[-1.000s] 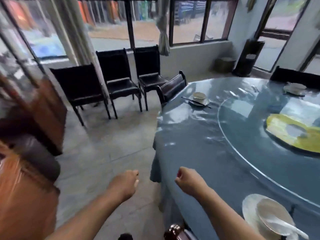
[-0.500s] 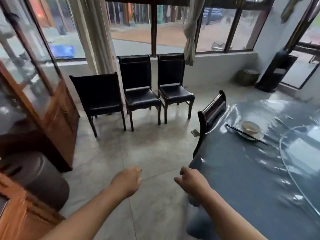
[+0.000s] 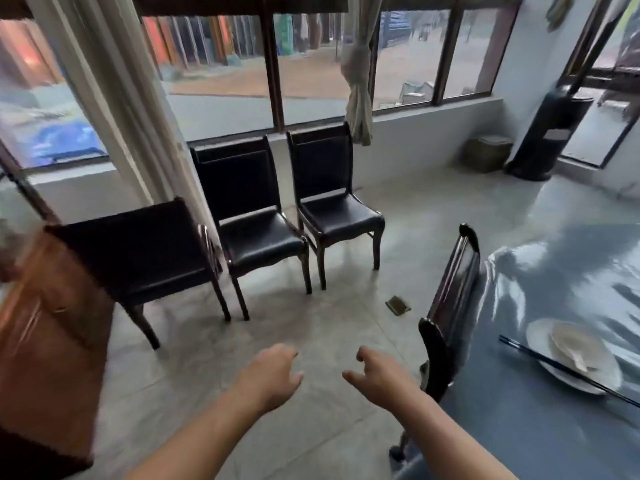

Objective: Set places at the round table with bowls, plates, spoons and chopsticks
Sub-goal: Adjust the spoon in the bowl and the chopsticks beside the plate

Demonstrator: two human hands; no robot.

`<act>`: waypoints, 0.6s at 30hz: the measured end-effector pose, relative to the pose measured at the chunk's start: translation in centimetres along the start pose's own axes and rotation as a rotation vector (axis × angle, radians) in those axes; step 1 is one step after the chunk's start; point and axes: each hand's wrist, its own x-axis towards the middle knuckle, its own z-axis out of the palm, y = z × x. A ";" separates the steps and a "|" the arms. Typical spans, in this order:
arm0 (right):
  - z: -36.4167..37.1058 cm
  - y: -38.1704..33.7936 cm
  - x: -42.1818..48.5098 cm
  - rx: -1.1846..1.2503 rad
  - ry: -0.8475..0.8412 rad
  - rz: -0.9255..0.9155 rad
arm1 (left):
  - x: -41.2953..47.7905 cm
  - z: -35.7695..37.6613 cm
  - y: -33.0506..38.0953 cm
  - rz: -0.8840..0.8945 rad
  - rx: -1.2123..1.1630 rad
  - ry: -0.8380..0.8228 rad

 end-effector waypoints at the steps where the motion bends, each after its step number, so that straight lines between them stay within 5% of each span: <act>1: -1.3 0.0 1.8 0.021 0.015 0.003 | 2.3 -1.3 0.5 0.014 0.016 0.001; 12: -16.7 7.4 21.5 0.099 0.315 0.224 | 32.3 -13.7 12.1 0.443 0.042 0.045; 18: -22.5 13.2 27.3 0.216 0.507 0.568 | 45.5 -17.7 21.9 0.760 0.132 -0.054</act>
